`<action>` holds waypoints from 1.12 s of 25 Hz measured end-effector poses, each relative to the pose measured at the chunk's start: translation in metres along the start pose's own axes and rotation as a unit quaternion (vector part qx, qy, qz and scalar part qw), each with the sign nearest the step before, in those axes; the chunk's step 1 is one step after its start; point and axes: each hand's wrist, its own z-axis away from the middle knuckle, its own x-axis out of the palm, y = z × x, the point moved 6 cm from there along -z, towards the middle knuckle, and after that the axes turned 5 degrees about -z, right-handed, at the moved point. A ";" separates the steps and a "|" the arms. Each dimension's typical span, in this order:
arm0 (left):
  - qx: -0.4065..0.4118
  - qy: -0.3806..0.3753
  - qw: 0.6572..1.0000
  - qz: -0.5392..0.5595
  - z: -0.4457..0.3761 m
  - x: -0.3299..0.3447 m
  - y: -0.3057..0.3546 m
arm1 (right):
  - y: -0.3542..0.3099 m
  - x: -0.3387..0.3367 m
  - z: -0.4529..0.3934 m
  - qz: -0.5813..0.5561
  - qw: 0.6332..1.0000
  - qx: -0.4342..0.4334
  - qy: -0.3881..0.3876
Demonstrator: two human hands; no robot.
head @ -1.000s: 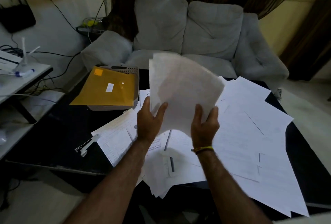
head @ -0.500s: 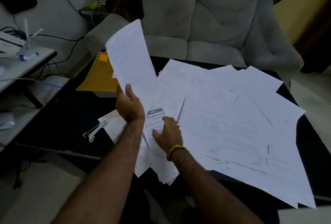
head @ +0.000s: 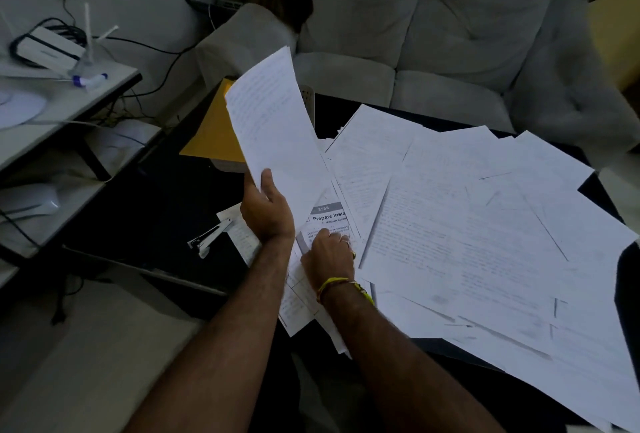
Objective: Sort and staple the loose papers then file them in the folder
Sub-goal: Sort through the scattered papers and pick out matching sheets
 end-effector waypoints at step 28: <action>-0.055 -0.332 0.928 0.160 0.042 0.040 0.064 | -0.034 -0.203 0.035 -0.214 0.951 -0.093 0.203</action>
